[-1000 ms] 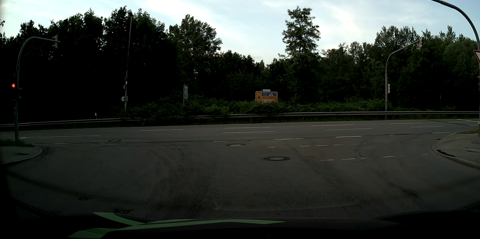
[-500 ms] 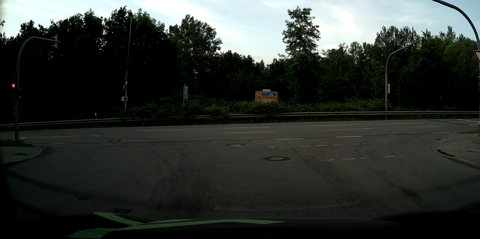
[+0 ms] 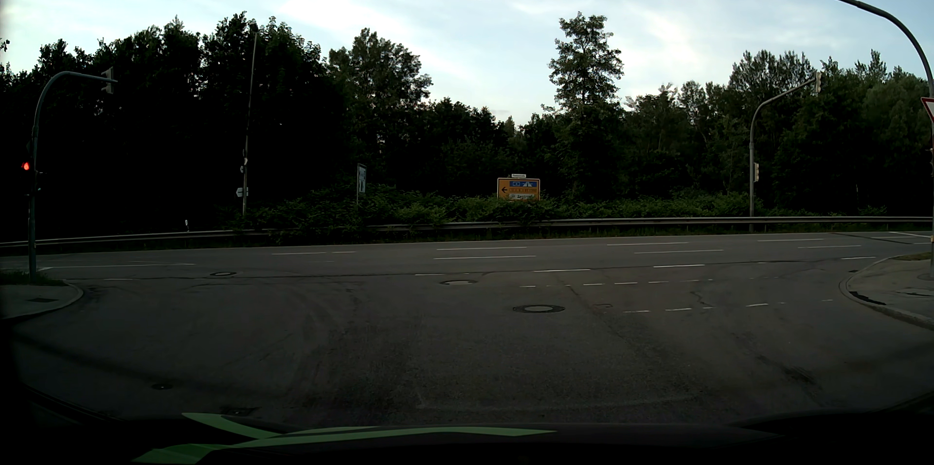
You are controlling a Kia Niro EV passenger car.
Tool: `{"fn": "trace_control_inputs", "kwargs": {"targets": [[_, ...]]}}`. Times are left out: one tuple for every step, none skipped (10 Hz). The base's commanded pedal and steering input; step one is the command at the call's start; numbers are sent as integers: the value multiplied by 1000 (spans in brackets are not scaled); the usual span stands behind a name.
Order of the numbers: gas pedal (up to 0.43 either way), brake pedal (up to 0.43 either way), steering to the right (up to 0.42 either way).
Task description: Follow the waypoints while adhering to traffic rules and regulations
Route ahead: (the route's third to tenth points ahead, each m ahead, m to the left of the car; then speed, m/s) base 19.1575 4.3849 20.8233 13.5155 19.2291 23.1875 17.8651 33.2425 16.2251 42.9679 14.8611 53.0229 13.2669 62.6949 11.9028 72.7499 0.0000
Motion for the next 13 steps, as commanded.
{"fn": "trace_control_inputs", "kwargs": {"targets": [[0, 317, -3], [0, 317, -3], [0, 317, -3], [0, 317, -3], [0, 317, -3], [0, 317, -3], [0, 317, -3], [0, 317, -3], [0, 317, -3], [0, 317, -3], [0, 317, -3], [0, 317, -3], [0, 317, -3]]}}
